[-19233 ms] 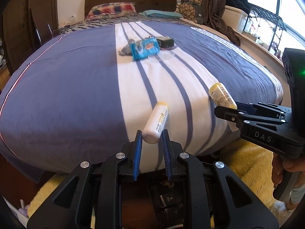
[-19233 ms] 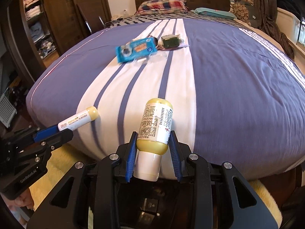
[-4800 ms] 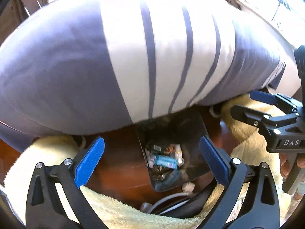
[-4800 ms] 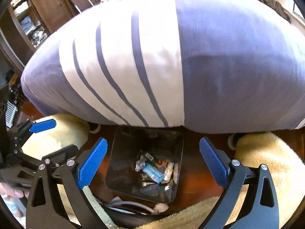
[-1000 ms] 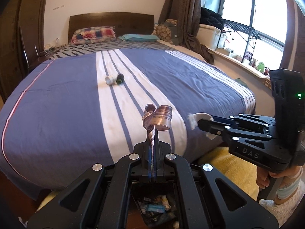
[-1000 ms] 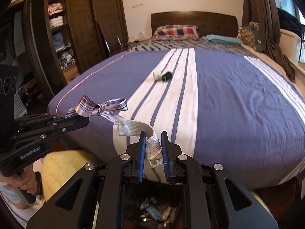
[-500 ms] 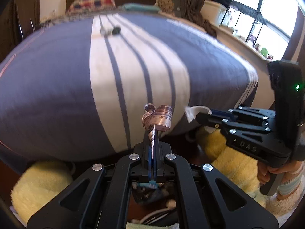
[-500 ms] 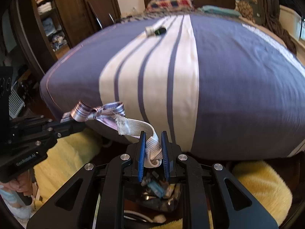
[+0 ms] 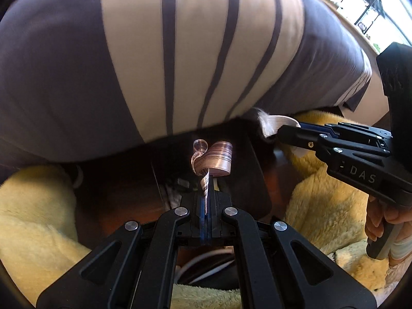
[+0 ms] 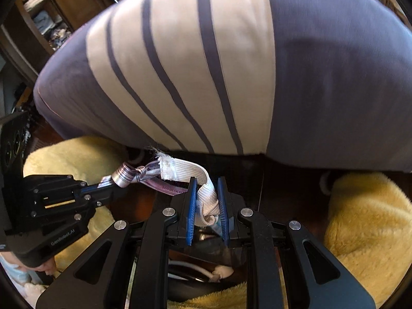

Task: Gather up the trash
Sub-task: 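Lower the ribbon and strap into the floor bin and open both tools, then raise both tools back over the bed toward the tape roll and spool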

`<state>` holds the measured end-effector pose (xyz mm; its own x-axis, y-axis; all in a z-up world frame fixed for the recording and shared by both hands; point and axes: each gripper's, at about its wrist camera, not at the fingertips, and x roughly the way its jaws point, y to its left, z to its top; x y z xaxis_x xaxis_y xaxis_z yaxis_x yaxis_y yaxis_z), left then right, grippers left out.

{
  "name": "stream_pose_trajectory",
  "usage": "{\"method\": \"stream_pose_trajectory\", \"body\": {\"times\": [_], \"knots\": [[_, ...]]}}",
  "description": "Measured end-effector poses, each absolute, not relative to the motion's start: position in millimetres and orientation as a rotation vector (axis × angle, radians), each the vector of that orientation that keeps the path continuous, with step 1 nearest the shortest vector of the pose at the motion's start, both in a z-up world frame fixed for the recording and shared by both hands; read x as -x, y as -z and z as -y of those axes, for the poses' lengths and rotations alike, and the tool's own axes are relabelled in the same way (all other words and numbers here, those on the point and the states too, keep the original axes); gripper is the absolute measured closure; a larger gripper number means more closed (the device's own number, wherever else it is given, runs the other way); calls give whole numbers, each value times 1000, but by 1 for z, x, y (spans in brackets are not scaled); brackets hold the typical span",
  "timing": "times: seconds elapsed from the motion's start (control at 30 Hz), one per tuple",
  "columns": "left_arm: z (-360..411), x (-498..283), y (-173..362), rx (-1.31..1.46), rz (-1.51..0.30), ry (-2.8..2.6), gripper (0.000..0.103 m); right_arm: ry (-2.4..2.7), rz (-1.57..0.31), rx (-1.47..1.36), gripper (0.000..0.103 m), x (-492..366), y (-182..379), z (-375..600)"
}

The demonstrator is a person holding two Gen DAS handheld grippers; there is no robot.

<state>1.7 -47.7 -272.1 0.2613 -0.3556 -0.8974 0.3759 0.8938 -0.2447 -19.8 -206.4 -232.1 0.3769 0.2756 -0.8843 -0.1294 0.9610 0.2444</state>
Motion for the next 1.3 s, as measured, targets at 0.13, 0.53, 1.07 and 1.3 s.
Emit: {"method": "stream_pose_trajectory", "body": {"times": [0.13,0.53,1.07,1.3], "knots": [[54,-5,294,-24,-1275,507,103,-247,-1211,-147,86,18,250,204],[62,-14,325,-22,-1380,524,101,-249,-1311,-152,83,2,274,195],[46,-9,279,-61,-1245,444,17,-134,-1190,-150,10,4,240,219],[26,-7,229,-71,-1113,398,8,-93,-1100,-124,10,9,209,231]]}}
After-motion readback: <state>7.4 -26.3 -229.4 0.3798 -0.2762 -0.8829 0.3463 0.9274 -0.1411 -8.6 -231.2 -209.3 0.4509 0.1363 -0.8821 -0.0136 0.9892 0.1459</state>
